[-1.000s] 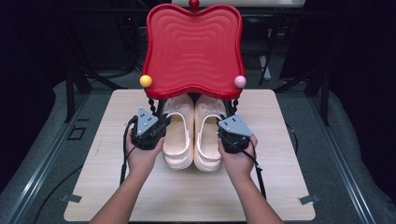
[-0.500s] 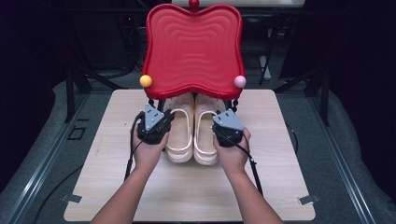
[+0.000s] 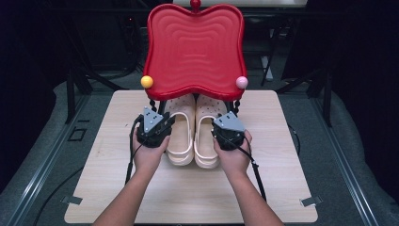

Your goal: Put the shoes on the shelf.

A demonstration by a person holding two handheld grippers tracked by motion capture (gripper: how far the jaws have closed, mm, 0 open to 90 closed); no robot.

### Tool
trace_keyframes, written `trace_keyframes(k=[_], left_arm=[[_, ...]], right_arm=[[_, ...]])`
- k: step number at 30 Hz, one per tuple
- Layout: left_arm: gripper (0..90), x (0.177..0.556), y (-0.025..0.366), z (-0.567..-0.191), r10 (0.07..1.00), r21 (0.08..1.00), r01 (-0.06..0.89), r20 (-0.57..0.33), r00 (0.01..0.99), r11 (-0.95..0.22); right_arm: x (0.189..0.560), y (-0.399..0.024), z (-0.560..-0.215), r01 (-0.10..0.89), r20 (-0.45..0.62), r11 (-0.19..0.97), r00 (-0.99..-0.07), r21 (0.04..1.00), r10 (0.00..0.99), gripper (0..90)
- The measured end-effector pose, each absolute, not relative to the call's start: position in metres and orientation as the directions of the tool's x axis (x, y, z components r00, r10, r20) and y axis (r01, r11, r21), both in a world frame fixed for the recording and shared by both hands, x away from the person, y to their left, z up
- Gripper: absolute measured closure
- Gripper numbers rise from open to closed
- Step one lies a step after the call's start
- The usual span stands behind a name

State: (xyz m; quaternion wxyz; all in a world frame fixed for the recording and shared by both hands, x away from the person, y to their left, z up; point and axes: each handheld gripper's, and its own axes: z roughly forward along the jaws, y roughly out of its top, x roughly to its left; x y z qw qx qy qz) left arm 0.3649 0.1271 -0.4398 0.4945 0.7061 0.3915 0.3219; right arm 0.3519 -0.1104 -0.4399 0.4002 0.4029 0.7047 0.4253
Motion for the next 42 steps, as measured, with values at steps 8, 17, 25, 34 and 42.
trace_keyframes(k=[8,17,25,34,42], left_arm=[[64.0,0.367,0.129,-0.441,0.862,0.948,0.256,0.034,0.506,-0.188],[58.5,0.363,0.129,-0.439,0.856,0.95,0.255,0.025,0.516,-0.182],[57.8,0.352,0.135,-0.433,0.843,0.953,0.253,0.002,0.538,-0.164],[56.9,0.332,0.141,-0.425,0.807,0.946,0.27,-0.016,0.59,-0.179],[61.4,0.308,0.161,-0.424,0.799,0.954,0.256,-0.029,0.601,-0.158]], right_arm=[[0.349,-0.112,-0.439,0.234,-0.19,0.292,-0.378,0.927,0.906,67.0],[0.346,-0.114,-0.437,0.248,-0.186,0.301,-0.399,0.921,0.898,62.0],[0.336,-0.115,-0.436,0.234,-0.188,0.304,-0.415,0.924,0.89,60.0],[0.318,-0.125,-0.432,0.227,-0.174,0.295,-0.437,0.928,0.883,60.0],[0.289,-0.136,-0.421,0.225,-0.155,0.295,-0.485,0.929,0.861,59.0]])
